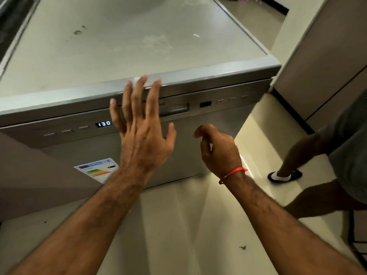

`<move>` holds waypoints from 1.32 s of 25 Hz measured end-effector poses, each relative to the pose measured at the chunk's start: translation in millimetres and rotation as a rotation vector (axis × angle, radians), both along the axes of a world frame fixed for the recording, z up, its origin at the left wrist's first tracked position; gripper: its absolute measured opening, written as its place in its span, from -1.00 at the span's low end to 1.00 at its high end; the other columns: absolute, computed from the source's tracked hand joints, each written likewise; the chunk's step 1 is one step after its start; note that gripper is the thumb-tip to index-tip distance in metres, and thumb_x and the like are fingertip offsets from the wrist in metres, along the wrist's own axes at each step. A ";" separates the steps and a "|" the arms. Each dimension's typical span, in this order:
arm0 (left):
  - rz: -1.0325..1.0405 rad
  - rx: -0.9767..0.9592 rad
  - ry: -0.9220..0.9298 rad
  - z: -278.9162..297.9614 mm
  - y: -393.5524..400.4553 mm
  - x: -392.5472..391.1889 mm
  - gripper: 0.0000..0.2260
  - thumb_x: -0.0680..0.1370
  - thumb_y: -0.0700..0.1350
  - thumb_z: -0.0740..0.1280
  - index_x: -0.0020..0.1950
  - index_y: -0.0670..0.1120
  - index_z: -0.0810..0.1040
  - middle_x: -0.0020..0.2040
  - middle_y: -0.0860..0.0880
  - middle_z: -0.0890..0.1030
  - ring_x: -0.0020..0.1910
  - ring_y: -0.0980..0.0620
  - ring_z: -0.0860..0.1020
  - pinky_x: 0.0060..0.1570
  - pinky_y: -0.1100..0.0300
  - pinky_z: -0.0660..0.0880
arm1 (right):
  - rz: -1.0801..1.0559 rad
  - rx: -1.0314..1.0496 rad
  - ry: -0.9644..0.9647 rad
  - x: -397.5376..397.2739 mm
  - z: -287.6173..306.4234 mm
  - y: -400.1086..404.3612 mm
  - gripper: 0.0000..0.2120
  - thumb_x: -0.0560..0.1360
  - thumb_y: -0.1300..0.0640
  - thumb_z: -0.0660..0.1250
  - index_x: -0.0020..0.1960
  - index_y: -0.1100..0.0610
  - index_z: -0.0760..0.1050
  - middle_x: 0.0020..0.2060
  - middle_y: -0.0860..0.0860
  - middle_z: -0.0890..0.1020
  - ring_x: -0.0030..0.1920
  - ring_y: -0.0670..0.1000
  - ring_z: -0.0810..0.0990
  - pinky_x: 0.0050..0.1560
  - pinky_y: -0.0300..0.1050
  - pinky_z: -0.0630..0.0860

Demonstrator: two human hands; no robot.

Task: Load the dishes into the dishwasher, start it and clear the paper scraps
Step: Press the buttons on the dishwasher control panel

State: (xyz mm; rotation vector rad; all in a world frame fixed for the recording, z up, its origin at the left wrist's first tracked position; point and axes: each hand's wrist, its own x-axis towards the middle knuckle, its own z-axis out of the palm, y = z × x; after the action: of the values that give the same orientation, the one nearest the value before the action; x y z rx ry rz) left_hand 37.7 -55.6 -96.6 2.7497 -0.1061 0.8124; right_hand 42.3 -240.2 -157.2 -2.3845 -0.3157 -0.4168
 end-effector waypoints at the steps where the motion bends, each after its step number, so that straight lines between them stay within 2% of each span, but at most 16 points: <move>1: 0.087 -0.029 -0.007 1.4 19.1 -7.6 -0.15 0.42 0.06 0.41 0.64 0.00 0.09 0.64 -0.08 0.07 0.63 -0.14 -0.03 0.51 -0.31 -0.06 | 0.077 -0.007 -0.024 0.5 4.3 13.5 -0.76 0.54 0.29 0.20 0.11 0.07 0.53 -0.03 -0.01 0.67 -0.06 0.02 0.63 -0.07 0.05 0.62; 3: 0.267 -0.108 -0.028 3.4 63.5 -25.5 -0.16 0.42 0.02 0.41 0.63 0.01 0.09 0.64 -0.06 0.07 0.62 -0.14 -0.02 0.47 -0.34 0.02 | 0.221 -0.064 -0.144 -0.7 14.1 44.7 -0.72 0.48 0.31 0.23 0.11 0.10 0.56 0.06 0.03 0.64 0.08 0.07 0.59 0.07 0.09 0.57; 5: 0.369 -0.156 -0.015 4.5 101.7 -39.6 -0.16 0.43 -0.04 0.41 0.63 -0.01 0.07 0.64 -0.05 0.03 0.63 -0.16 -0.07 0.46 -0.36 0.05 | 0.300 -0.119 -0.309 -1.4 25.6 71.9 -0.67 0.42 0.35 0.25 0.12 0.13 0.59 0.24 0.10 0.58 0.30 0.16 0.50 0.30 0.11 0.45; 7: 0.409 -0.129 0.041 3.1 131.0 -48.6 -0.14 0.44 -0.11 0.43 0.64 -0.02 0.03 0.66 -0.01 -0.02 0.63 -0.15 -0.13 0.46 -0.38 0.01 | 0.299 -0.134 -0.420 2.8 39.0 95.2 -0.57 0.41 0.38 0.24 0.22 0.14 0.58 0.39 0.14 0.48 0.45 0.20 0.35 0.43 0.16 0.31; 9: 0.414 -0.068 0.089 0.3 149.1 -53.5 -0.10 0.45 -0.16 0.44 0.64 -0.01 -0.02 0.66 0.04 -0.06 0.63 -0.13 -0.17 0.47 -0.38 -0.03 | 0.245 -0.144 -0.461 10.5 47.3 113.6 -0.45 0.42 0.41 0.21 0.38 0.16 0.48 0.47 0.16 0.37 0.52 0.23 0.23 0.48 0.23 0.21; 14: 0.388 -0.020 0.105 -4.6 157.5 -55.6 -0.05 0.42 -0.22 0.46 0.65 0.04 -0.05 0.66 0.08 -0.08 0.63 -0.10 -0.17 0.43 -0.29 0.12 | 0.087 -0.303 -0.493 19.1 44.6 137.4 -0.22 0.33 0.43 0.25 0.53 0.10 0.29 0.51 0.12 0.30 0.54 0.26 0.14 0.52 0.33 0.02; 16: 0.393 -0.028 0.103 -6.9 156.4 -54.3 -0.03 0.40 -0.20 0.48 0.65 0.04 -0.05 0.66 0.06 -0.07 0.63 -0.11 -0.16 0.39 -0.25 0.18 | 0.037 -0.319 -0.485 22.8 40.9 143.5 -0.19 0.34 0.35 0.32 0.56 0.09 0.23 0.50 0.10 0.29 0.54 0.23 0.12 0.53 0.30 -0.01; 19: 0.404 -0.026 0.092 -12.3 155.2 -51.1 -0.03 0.40 -0.12 0.51 0.65 0.02 -0.03 0.66 0.04 -0.05 0.63 -0.13 -0.14 0.35 -0.22 0.24 | -0.017 -0.402 -0.503 29.6 30.8 146.9 -0.15 0.39 0.18 0.44 0.59 0.06 0.13 0.49 0.05 0.16 0.55 0.21 0.07 0.55 0.27 -0.09; 24: 0.425 -0.009 0.067 -18.9 154.8 -45.9 -0.03 0.40 0.01 0.55 0.64 -0.01 0.02 0.65 0.00 0.00 0.63 -0.18 -0.10 0.31 -0.19 0.28 | -0.055 -0.373 -0.545 35.6 19.2 152.4 -0.15 0.41 0.09 0.50 0.57 0.04 0.13 0.48 0.02 0.13 0.55 0.22 0.06 0.54 0.30 -0.06; 27: 0.434 -0.025 0.034 -19.1 153.3 -44.3 -0.08 0.41 -0.04 0.53 0.63 0.00 0.07 0.65 0.01 0.05 0.63 -0.16 -0.07 0.30 -0.17 0.30 | -0.072 -0.321 -0.561 37.2 18.5 157.0 -0.20 0.44 0.11 0.48 0.56 0.04 0.14 0.48 0.02 0.15 0.55 0.22 0.09 0.53 0.32 -0.03; 33: 0.430 -0.027 -0.053 -18.6 159.0 -42.2 -0.16 0.39 -0.28 0.45 0.59 0.05 0.17 0.61 0.08 0.15 0.62 -0.11 0.01 0.25 -0.05 0.26 | -0.084 -0.285 -0.552 35.6 18.6 162.3 -0.29 0.47 0.12 0.41 0.53 0.03 0.16 0.47 0.02 0.16 0.55 0.22 0.08 0.53 0.32 -0.04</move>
State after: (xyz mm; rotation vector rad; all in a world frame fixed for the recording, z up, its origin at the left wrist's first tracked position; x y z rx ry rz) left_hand -4.5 103.3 -115.2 2.7622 0.4986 0.9791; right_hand 78.0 -78.0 -138.5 -2.5235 -0.5536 -1.1409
